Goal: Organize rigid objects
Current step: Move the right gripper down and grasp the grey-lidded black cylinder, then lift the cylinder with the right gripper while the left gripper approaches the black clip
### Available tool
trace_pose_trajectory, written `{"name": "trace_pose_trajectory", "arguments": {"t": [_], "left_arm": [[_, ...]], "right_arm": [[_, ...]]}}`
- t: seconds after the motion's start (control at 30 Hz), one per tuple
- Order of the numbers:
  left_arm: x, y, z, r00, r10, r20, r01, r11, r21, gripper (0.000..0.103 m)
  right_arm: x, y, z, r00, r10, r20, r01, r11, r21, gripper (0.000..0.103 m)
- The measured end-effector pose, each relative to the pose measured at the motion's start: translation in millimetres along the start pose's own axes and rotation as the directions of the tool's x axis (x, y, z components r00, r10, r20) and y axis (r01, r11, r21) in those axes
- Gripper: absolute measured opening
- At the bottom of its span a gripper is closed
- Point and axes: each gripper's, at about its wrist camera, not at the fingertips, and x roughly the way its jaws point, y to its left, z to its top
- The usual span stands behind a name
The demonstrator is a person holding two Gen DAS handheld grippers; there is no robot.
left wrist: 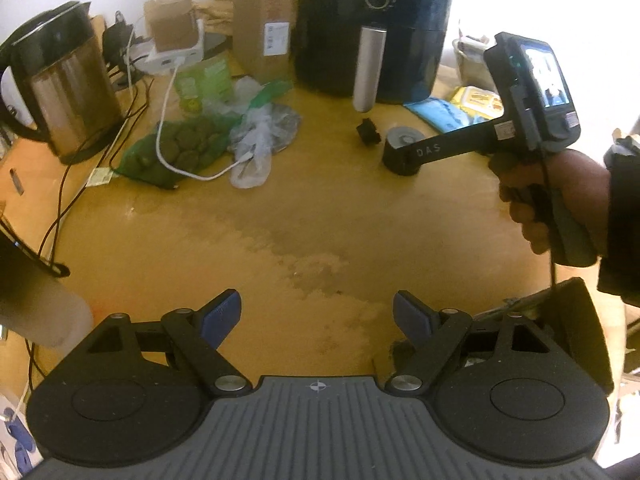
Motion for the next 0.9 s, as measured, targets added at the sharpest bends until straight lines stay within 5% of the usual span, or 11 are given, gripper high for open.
{"name": "trace_pose_trajectory", "arguments": {"t": [0.4, 0.9], "left_arm": [[-3.8, 19.0, -5.7, 1.0, 0.008, -0.01, -0.008, 0.999, -0.054, 0.083], [0.6, 17.6, 2.2, 1.0, -0.019, 0.002, 0.019, 1.0, -0.025, 0.083]], "right_arm": [[34.2, -5.7, 9.6, 0.995, -0.079, 0.065, 0.077, 0.997, 0.033, 0.061], [41.9, -11.4, 16.2, 0.998, -0.057, 0.019, 0.055, 0.996, 0.072, 0.061]]}}
